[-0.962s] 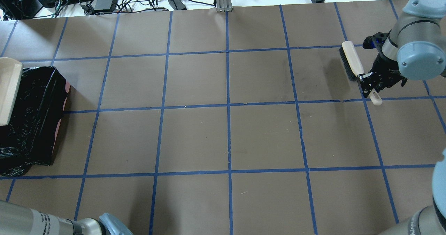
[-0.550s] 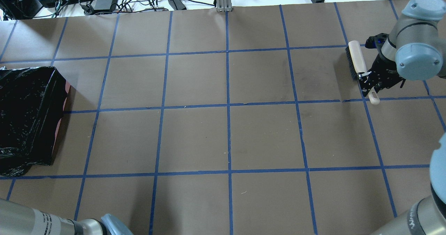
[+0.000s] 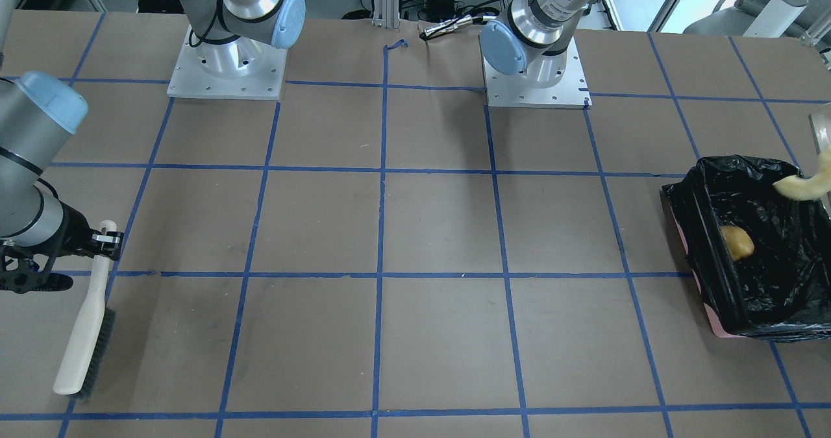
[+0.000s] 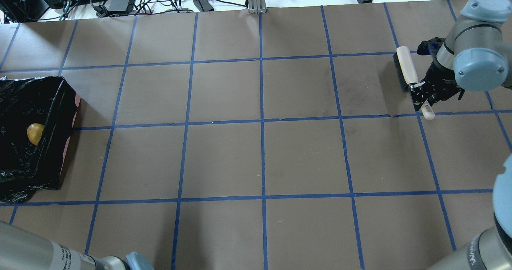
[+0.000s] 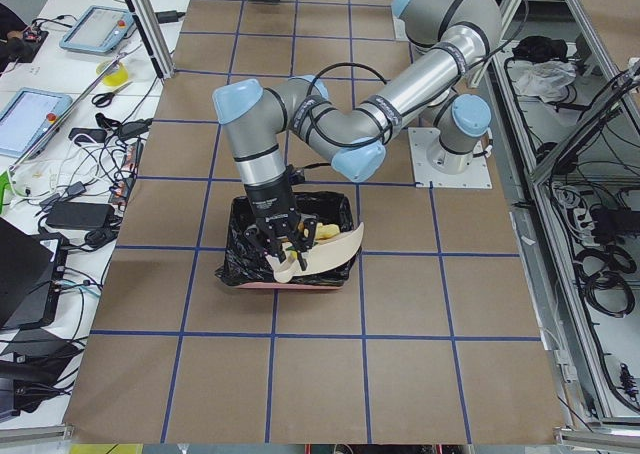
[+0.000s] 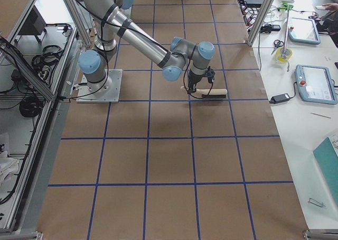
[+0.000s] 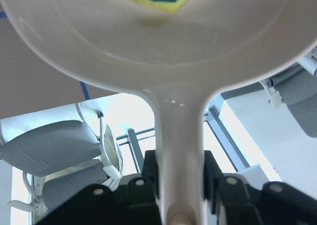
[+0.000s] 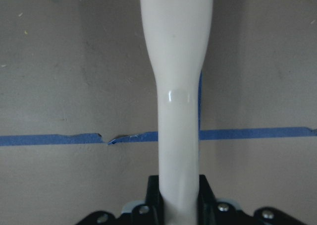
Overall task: Sweep and dump trash into bin
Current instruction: 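Tip the dustpan with the left gripper to dump items into the bag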
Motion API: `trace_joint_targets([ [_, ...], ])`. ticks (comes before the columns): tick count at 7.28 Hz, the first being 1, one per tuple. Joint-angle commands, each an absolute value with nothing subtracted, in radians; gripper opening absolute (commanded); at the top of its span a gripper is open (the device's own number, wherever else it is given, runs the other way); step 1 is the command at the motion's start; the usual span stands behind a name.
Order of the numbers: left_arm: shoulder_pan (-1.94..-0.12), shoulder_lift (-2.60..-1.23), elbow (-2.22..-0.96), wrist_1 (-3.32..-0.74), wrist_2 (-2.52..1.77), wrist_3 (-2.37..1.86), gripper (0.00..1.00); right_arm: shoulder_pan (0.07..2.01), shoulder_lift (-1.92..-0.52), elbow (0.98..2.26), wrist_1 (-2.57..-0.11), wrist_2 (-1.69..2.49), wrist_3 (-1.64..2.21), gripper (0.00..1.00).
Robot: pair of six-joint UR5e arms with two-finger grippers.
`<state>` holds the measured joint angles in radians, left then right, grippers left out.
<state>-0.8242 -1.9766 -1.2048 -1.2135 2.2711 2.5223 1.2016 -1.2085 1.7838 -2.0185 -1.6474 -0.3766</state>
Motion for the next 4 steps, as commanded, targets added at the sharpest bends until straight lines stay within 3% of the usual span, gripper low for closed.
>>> trace_joint_targets([
  [1, -0.859, -1.976, -1.204, -1.193, 2.304, 2.534, 0.0, 1.2, -1.201, 1.784, -2.02, -1.647, -0.425, 0.0],
  [4, -0.865, -1.954, -1.21, -1.221, 2.304, 2.548, 0.0, 1.2, -1.197, 1.783, -2.031, -1.644, -0.396, 0.0],
])
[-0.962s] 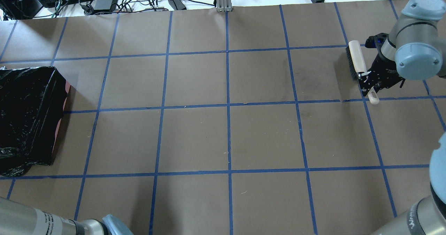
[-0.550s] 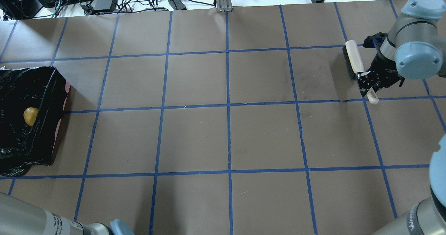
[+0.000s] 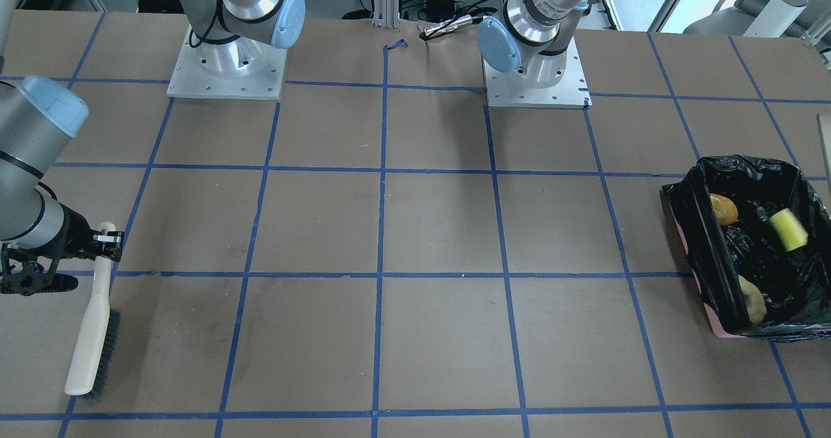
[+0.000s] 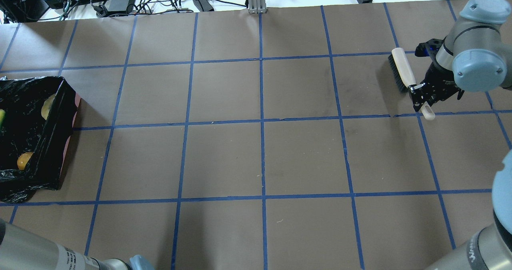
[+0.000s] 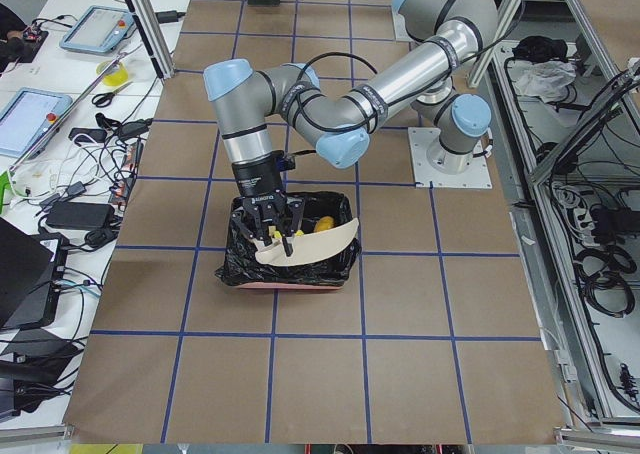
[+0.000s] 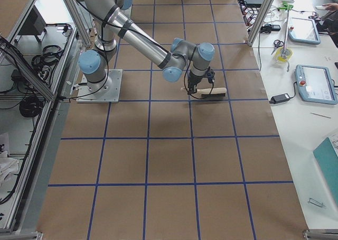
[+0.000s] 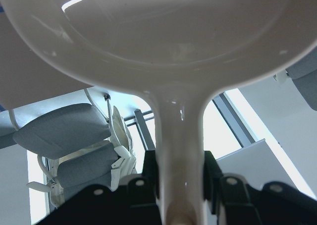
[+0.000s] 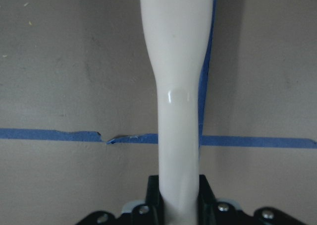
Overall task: Sweep and dump trash into bin
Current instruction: 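Tip the dustpan with the left gripper to dump items into the bag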
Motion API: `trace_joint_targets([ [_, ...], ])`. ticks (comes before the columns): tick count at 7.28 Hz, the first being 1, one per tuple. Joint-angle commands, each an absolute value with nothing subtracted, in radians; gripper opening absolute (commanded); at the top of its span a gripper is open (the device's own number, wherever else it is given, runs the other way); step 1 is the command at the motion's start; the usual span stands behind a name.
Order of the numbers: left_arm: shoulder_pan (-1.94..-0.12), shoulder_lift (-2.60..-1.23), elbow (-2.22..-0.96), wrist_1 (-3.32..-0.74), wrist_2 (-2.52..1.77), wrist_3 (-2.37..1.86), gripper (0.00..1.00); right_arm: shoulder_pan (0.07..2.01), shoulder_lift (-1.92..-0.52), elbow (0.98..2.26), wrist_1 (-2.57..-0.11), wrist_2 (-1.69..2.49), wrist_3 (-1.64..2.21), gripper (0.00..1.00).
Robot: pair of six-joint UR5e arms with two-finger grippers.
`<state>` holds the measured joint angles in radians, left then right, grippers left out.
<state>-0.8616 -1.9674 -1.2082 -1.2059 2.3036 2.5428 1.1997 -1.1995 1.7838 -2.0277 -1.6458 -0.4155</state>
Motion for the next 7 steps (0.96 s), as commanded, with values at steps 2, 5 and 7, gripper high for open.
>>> trace_joint_targets([
  [2, -0.873, -1.945, -1.203, -1.218, 2.222, 2.549, 0.0, 1.2, -1.187, 1.778, -2.031, -1.651, -0.382, 0.0],
  [5, -0.925, -1.918, -1.209, -1.305, 1.935, 2.53, 0.0, 1.2, -1.181, 1.779, -2.033, -1.658, -0.379, 0.3],
  [7, -0.985, -1.92, -1.215, -1.447, 1.821, 2.411, 0.0, 1.2, -1.184, 1.778, -2.033, -1.658, -0.379, 0.55],
])
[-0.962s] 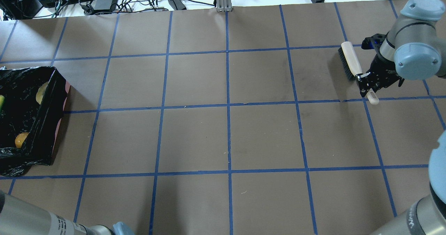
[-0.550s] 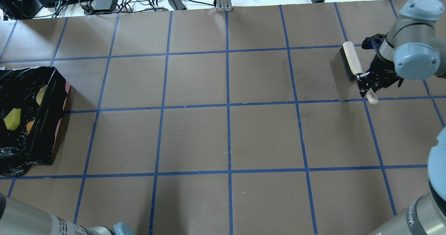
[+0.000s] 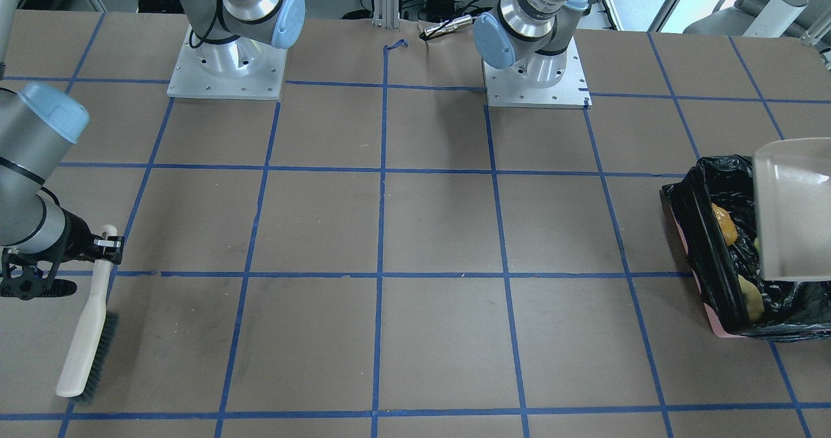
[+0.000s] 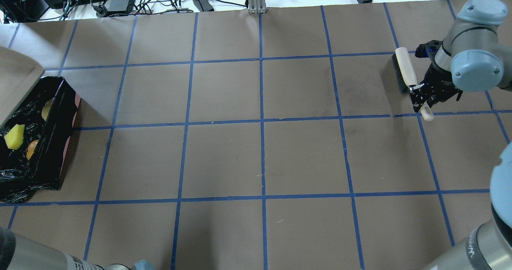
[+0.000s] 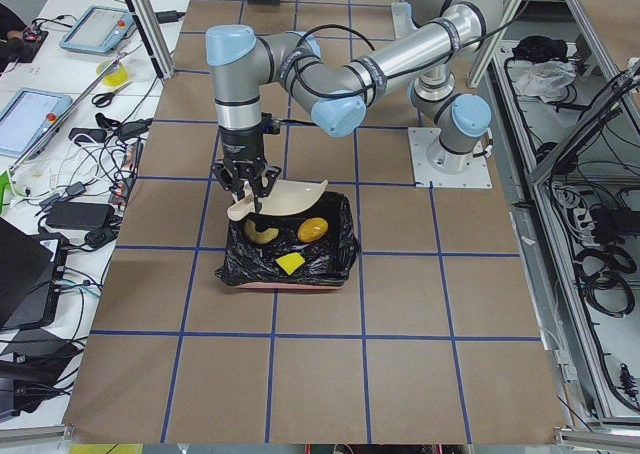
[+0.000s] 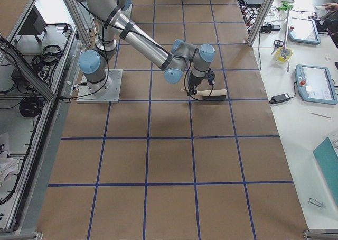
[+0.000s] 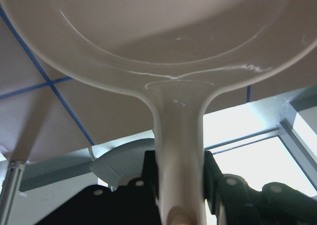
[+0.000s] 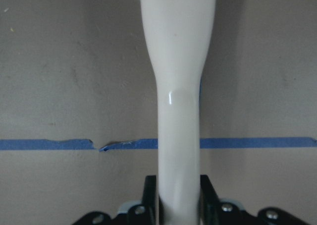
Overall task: Sweep and dump trash into bin
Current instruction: 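Tip the dustpan with the left gripper to dump items into the bag, then return the dustpan to the table with left gripper while right sets brush down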
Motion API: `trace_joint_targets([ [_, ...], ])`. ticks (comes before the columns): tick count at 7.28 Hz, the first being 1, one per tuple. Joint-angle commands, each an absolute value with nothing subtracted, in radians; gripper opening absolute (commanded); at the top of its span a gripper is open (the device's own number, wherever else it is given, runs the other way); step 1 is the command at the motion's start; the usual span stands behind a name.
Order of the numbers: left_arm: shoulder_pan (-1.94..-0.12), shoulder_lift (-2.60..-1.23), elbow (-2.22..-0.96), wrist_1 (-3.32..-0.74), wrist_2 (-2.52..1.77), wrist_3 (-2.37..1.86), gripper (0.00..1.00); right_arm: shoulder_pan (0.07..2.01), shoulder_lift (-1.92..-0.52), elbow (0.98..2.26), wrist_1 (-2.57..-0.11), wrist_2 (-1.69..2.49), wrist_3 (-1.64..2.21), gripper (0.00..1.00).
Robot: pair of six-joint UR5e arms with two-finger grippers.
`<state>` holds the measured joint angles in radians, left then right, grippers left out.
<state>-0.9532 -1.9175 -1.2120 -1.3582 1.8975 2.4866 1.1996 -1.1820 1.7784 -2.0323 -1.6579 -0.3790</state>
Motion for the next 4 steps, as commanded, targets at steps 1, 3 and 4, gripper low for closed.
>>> trace_joint_targets([
  [1, -1.008, -1.939, -1.218, -1.5, 1.781, 2.316, 0.0, 1.2, -1.184, 1.772, -2.029, -1.658, -0.379, 0.63],
  [3, -1.107, -1.944, -1.294, -1.499, 1.734, 2.162, 0.0, 1.201, -1.184, 1.758, -2.02, -1.66, -0.379, 0.82],
  [4, -1.152, -1.95, -1.333, -1.494, 1.695, 2.066, 0.0, 1.201, -1.192, 1.756, -2.022, -1.658, -0.38, 0.93],
])
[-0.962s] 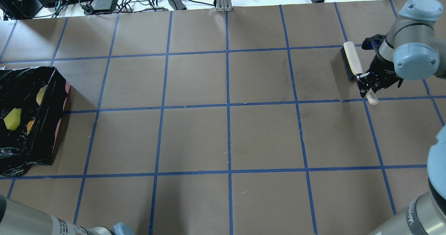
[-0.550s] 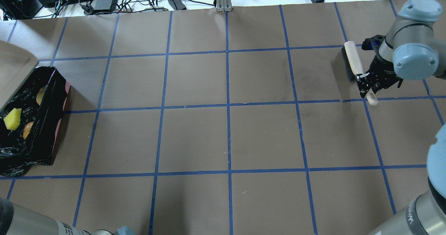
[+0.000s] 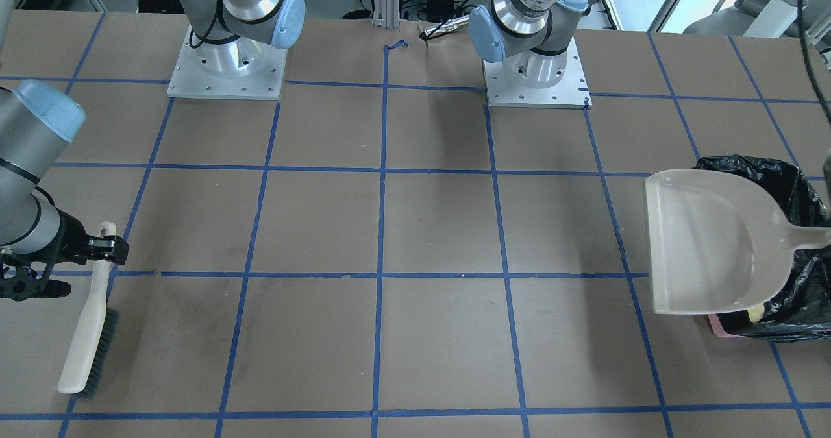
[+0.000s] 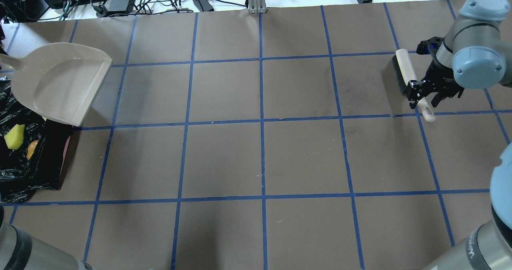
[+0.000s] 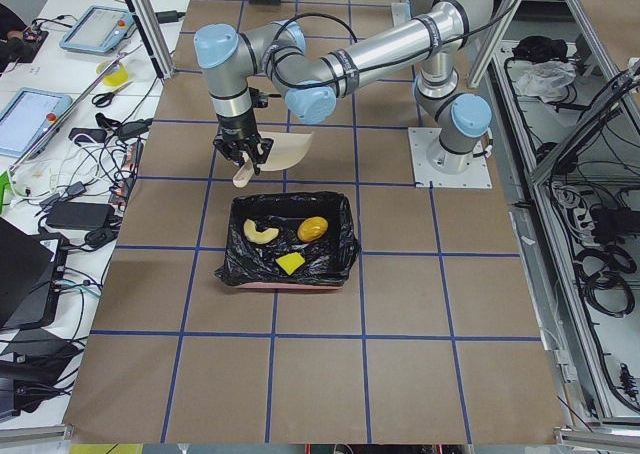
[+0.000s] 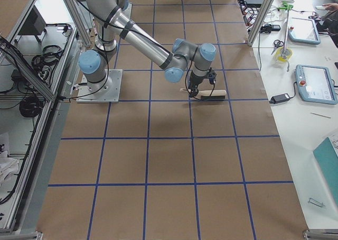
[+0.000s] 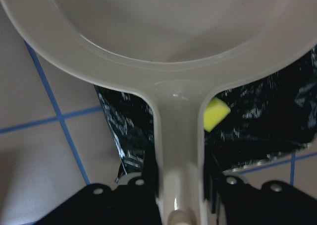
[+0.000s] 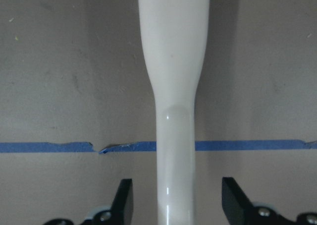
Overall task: Sweep and dump trash into bin
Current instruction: 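Return the dustpan to the table with left gripper while right sets brush down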
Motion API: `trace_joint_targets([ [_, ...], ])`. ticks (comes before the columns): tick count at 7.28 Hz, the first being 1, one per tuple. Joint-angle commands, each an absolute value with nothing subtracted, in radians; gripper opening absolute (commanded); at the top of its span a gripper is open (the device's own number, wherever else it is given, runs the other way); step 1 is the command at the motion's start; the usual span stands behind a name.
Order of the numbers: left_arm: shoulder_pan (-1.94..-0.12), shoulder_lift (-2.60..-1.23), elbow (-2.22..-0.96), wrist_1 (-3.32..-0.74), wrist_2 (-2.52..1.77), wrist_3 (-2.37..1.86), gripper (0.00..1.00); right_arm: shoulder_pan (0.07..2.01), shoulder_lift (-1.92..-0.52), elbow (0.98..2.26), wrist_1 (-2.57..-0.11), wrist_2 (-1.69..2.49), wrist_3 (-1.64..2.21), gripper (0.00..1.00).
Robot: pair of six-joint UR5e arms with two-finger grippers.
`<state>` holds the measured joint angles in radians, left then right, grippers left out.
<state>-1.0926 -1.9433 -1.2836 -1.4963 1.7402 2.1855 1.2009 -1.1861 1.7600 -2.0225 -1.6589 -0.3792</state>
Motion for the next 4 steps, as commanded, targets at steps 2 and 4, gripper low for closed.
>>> trace_joint_targets([
  [2, -1.205, -2.003, -1.38, -1.433, 1.611, 1.993, 0.0, 1.201, -1.222, 1.712, -1.952, -1.664, -0.379, 1.0],
  [4, -1.261, -2.046, -1.431, -1.269, 1.583, 1.909, 0.0, 1.203, -1.297, 1.622, -1.825, -1.657, -0.364, 1.0],
])
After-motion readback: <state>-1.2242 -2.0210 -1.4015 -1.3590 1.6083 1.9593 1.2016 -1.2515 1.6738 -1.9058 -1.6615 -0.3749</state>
